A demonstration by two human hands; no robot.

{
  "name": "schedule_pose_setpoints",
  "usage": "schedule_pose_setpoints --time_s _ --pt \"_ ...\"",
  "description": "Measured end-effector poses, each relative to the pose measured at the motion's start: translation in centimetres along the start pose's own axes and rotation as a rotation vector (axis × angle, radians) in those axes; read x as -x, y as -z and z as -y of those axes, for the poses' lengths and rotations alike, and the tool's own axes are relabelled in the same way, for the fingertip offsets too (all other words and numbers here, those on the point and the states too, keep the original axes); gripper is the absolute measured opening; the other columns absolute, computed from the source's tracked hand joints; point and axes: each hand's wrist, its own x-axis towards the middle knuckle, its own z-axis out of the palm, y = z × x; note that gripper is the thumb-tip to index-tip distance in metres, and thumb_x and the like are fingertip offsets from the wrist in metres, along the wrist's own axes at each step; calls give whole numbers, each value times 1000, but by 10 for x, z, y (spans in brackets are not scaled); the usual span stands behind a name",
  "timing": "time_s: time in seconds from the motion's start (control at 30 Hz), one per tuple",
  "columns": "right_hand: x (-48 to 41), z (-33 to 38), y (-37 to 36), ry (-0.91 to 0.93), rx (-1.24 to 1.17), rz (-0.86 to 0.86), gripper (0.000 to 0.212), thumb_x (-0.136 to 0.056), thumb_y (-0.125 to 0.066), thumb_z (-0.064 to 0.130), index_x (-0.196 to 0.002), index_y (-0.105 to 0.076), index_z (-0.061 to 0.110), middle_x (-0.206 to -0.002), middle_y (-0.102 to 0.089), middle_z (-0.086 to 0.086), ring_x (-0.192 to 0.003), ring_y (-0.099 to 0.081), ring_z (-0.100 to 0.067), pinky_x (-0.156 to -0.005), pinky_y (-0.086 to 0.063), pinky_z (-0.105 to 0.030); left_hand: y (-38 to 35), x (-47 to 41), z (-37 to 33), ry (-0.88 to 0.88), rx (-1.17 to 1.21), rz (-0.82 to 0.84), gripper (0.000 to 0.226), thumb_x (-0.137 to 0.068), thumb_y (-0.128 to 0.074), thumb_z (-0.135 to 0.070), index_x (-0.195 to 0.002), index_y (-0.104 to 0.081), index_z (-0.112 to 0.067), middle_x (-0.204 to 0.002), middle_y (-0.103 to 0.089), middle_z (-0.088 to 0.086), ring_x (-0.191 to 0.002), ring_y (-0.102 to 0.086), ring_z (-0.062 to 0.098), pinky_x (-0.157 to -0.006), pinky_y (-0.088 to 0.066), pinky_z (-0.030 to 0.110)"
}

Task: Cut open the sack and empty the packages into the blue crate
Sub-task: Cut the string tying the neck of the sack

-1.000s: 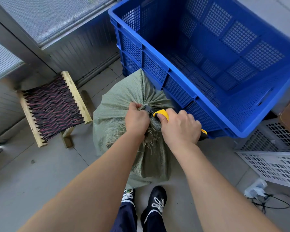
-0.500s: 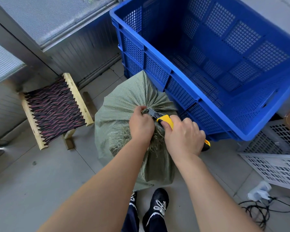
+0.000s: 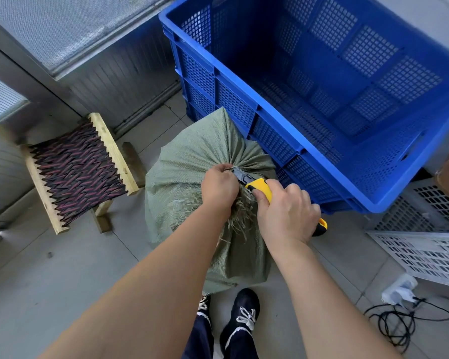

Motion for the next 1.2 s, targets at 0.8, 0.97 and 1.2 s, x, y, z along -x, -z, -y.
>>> schedule_pose_setpoints --time_s 0.8,0.97,1.2 --pt "-10 -17 15 4 15 94 42 -94 -44 56 -122 -62 30 -100 -63 -8 -93 -55 -28 -70 -27 -36 -19 -5 5 -80 -66 -37 44 -89 -31 -4 -120 -60 -17 -66 -52 2 -44 -36 15 -44 -27 25" --pt "-8 -19 11 24 23 33 39 -91 -51 54 -115 -67 28 -90 -64 -8 -85 -55 -27 -67 -27 -36 -16 -2 4 -86 -50 17 53 -89 -29 0 -124 -62 -22 -80 -65 -3 -38 -33 5 -37 -29 21" --pt "-7 -25 17 0 6 86 44 -93 -45 56 -121 -64 29 -98 -64 -8 -91 -56 -28 -71 -30 -37 -14 -3 3 -59 -61 5 47 -92 -29 -5 -124 -60 -19 -51 -43 -3 -35 -28 11 -30 -20 16"
